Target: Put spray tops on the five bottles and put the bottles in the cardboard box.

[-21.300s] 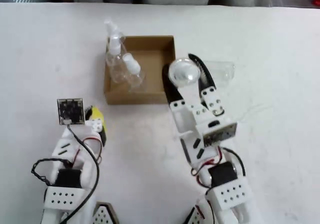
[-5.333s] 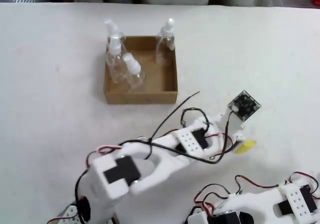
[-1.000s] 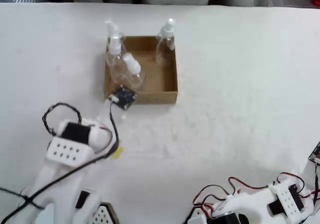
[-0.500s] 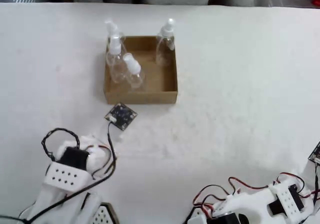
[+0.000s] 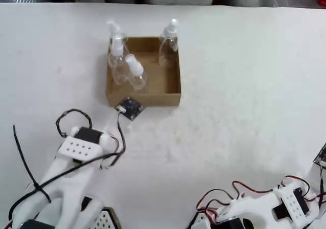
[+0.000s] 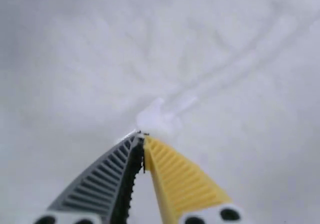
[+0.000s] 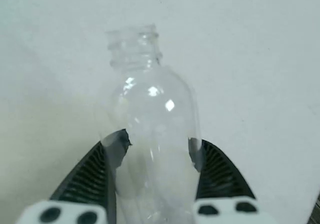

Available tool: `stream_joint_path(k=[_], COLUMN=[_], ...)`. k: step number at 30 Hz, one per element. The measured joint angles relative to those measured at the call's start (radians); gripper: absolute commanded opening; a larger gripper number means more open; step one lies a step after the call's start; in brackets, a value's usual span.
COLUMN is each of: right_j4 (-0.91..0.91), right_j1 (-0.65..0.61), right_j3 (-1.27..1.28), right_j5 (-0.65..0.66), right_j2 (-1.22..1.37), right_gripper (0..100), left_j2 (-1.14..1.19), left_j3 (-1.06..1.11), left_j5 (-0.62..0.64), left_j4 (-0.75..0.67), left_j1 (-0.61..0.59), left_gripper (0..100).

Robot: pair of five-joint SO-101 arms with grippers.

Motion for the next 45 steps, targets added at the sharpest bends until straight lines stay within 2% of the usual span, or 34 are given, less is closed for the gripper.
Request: stream_joint_path(k=[7, 15, 18, 25, 32, 40, 45], right_j4=[0.000, 0.000, 0.000, 0.000, 0.000, 0.000, 0.000], right_j1=[-0.035, -0.035, -0.035, -0.035, -0.035, -0.035, -0.035], right_j3=[0.015, 0.015, 0.015, 0.015, 0.015, 0.015, 0.015], right_j5=[0.003, 0.000, 0.000, 0.000, 0.000, 0.000, 0.000], right_j2=[0.000, 0.000, 0.000, 0.000, 0.000, 0.000, 0.000], right_gripper=[1.8, 1.8, 1.8, 1.8, 1.8, 1.8, 1.8], left_j2=[-0.038, -0.236, -0.224, 0.041, 0.318, 0.457, 0.465], left_j3=[-0.041, -0.230, -0.253, -0.262, -0.262, -0.242, -0.242], left_j5=[0.002, 0.002, 0.002, 0.003, 0.003, 0.005, 0.005], left_j4=[0.040, 0.402, 0.456, 0.446, 0.324, 0.133, 0.123], left_j1=[0.000, 0.005, 0.005, 0.025, 0.071, 0.069, 0.035], left_gripper=[2, 2, 2, 2, 2, 2, 2])
